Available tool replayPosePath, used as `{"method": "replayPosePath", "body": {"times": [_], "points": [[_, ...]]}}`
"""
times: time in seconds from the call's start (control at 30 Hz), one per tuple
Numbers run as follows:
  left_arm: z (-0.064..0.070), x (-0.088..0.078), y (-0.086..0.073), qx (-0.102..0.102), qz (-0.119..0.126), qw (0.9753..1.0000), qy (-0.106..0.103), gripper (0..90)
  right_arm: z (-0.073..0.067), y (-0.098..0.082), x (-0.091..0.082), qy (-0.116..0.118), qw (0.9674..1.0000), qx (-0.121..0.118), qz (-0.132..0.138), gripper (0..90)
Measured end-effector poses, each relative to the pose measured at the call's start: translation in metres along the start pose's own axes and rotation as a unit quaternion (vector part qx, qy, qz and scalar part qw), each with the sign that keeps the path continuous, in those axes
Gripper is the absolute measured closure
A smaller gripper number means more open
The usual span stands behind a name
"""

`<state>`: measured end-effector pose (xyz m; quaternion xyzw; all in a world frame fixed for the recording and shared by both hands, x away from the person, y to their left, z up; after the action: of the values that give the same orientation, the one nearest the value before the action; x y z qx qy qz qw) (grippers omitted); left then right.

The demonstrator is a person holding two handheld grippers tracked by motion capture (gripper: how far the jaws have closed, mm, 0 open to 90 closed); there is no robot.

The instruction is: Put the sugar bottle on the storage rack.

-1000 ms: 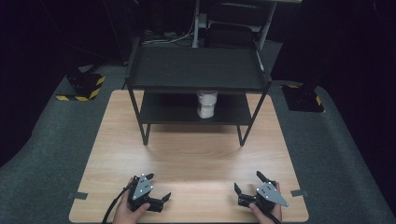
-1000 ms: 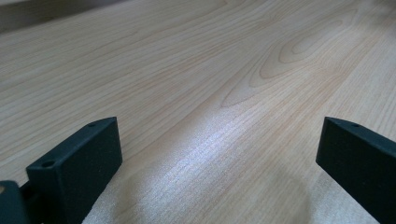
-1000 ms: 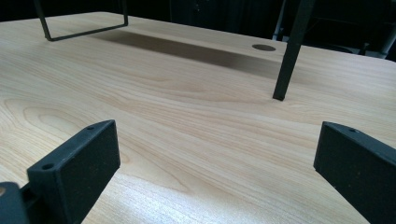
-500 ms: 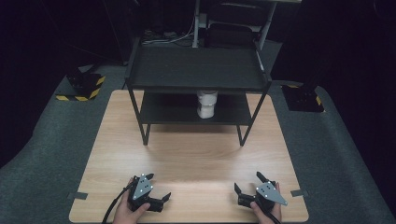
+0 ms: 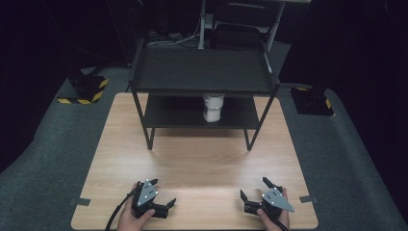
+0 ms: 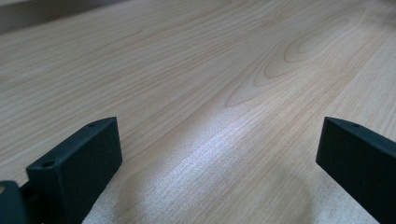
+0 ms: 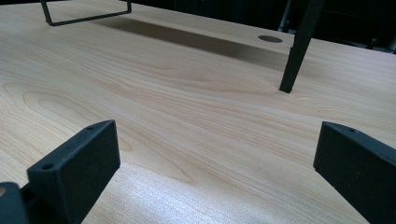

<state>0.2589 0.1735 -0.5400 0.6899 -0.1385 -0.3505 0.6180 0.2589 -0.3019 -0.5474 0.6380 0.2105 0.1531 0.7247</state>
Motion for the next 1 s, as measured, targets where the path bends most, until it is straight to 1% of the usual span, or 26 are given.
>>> {"method": "replayPosePath", "body": {"times": [0.2,0.63,1.0], "points": [[0.0009,-0.0006,-0.0006,0.002,0.003,1.0,0.0,0.6,0.0002,0.0004,0.0004,0.002,1.0,0.002,-0.003,0.0],[0.0023,-0.0019,-0.0009,0.005,0.003,1.0,0.002,0.6,0.0033,0.0012,0.0031,0.0,0.9998,0.019,-0.008,0.0],[0.0022,-0.0019,-0.0008,0.006,0.002,1.0,0.002,0.6,0.0038,0.0008,0.0027,0.002,0.9997,0.022,-0.005,0.0]]}}
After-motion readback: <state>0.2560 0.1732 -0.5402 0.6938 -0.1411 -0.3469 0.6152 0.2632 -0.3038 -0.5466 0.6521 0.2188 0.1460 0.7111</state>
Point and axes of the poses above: each handheld gripper's, and its own axes: x roughly forward along the jaws, y roughly out of its top, z roughly to its right, the point moved 9 cm from there along x, roughly forward along the jaws, and after that the axes turned 11 degrees about z, right-handed, at the moved point
